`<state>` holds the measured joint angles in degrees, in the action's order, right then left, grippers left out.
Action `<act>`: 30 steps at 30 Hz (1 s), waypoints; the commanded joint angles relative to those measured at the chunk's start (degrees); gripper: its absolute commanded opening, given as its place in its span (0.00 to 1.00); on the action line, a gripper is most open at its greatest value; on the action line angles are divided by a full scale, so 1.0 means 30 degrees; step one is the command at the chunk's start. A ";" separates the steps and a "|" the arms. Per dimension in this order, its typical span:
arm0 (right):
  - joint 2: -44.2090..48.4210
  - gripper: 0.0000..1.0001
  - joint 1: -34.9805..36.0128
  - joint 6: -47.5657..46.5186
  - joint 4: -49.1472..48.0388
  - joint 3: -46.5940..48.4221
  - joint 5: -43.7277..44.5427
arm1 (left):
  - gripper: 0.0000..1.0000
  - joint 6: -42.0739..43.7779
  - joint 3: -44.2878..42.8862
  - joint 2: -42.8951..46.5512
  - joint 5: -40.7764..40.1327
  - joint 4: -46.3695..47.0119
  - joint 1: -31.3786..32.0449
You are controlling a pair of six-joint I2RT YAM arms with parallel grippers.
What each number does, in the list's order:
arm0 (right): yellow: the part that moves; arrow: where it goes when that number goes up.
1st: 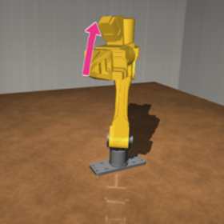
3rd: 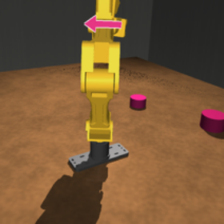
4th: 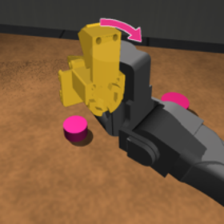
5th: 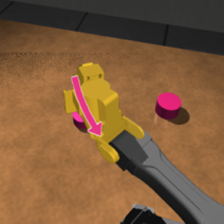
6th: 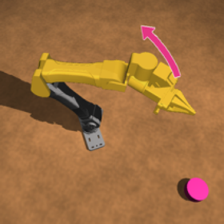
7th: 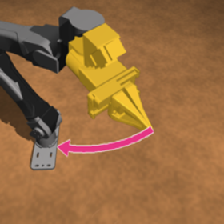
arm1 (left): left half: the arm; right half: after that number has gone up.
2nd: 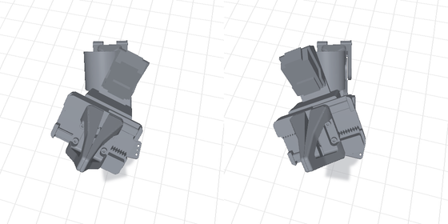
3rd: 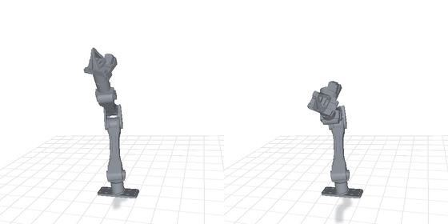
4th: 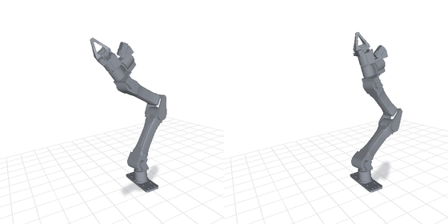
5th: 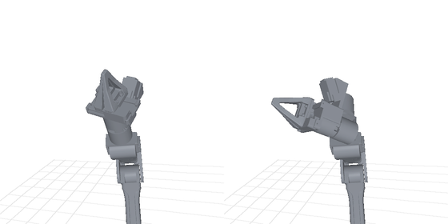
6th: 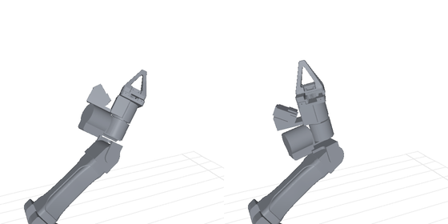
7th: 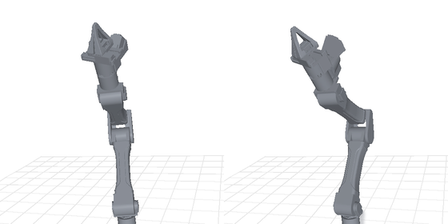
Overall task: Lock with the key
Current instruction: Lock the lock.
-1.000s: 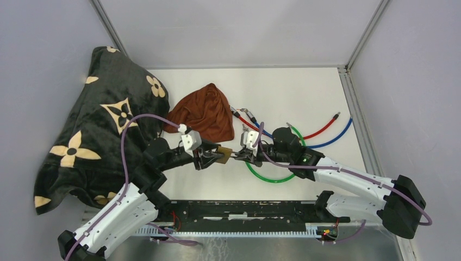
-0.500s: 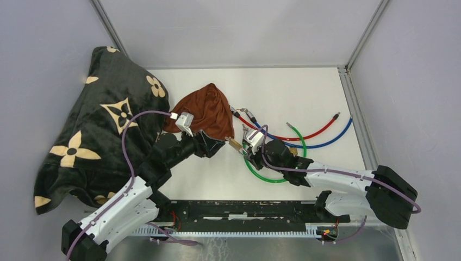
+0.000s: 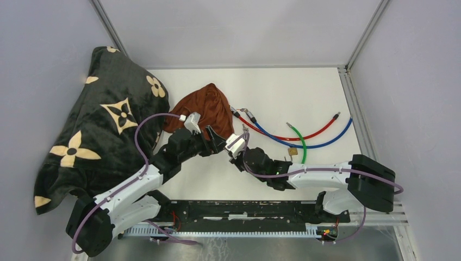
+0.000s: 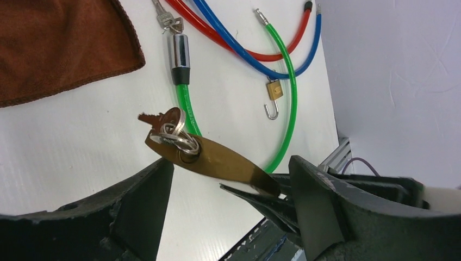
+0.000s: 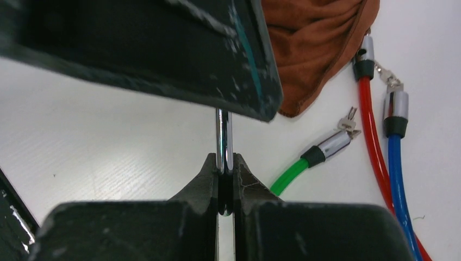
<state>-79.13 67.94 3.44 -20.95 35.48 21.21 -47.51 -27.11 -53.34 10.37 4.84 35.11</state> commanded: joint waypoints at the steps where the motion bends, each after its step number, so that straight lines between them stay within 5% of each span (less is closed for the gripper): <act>1: -0.0411 0.00 0.0878 -0.1493 -0.3236 0.2221 0.1986 | 0.79 -0.0988 -0.0738 -0.0425 -0.0738 0.0287 0.0106; 4: -0.0788 0.00 0.1529 -0.2290 -0.3198 0.2490 0.2650 | 0.64 -0.0870 -0.0914 -0.0523 -0.1511 -0.0122 0.0074; 10: -0.0815 0.00 0.1728 -0.2710 -0.3066 0.2309 0.2614 | 0.03 -0.0418 -0.0696 -0.0128 -0.2019 -0.0674 0.0022; 16: -0.0425 0.01 0.1713 -0.3617 -0.2416 0.2142 0.0154 | 0.02 0.2784 -0.0209 0.0495 -0.1554 -0.0296 -0.0097; 20: 0.0797 0.51 0.1655 -0.4341 -0.1351 0.1431 -0.2111 | 0.02 0.6571 0.0248 0.1217 0.0049 0.0459 -0.0218; 23: 0.2678 0.77 0.1262 -0.4794 0.0380 0.0675 -0.4321 | 0.02 0.9145 0.0350 0.1852 0.1794 0.0626 -0.0195; 30: 0.8420 0.91 -0.1232 -0.6704 0.5869 -0.0609 -1.1876 | 0.02 1.8123 -0.0183 0.2474 0.6679 -0.2979 -0.0219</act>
<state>-60.64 67.96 -12.08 -12.84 35.31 0.93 -15.38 -24.71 -48.10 18.13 -2.90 34.46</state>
